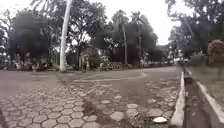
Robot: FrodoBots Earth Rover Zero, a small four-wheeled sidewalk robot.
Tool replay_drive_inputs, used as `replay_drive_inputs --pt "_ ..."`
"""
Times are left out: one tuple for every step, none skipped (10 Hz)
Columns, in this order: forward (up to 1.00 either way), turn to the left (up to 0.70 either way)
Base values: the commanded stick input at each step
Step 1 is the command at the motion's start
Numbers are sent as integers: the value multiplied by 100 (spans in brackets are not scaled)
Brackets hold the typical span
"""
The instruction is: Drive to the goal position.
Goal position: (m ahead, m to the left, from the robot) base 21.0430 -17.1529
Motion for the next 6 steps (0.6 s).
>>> replay_drive_inputs --pt "70 12" --pt "70 14" --pt "70 14" --pt "70 14" --pt "70 11" --pt "70 3"
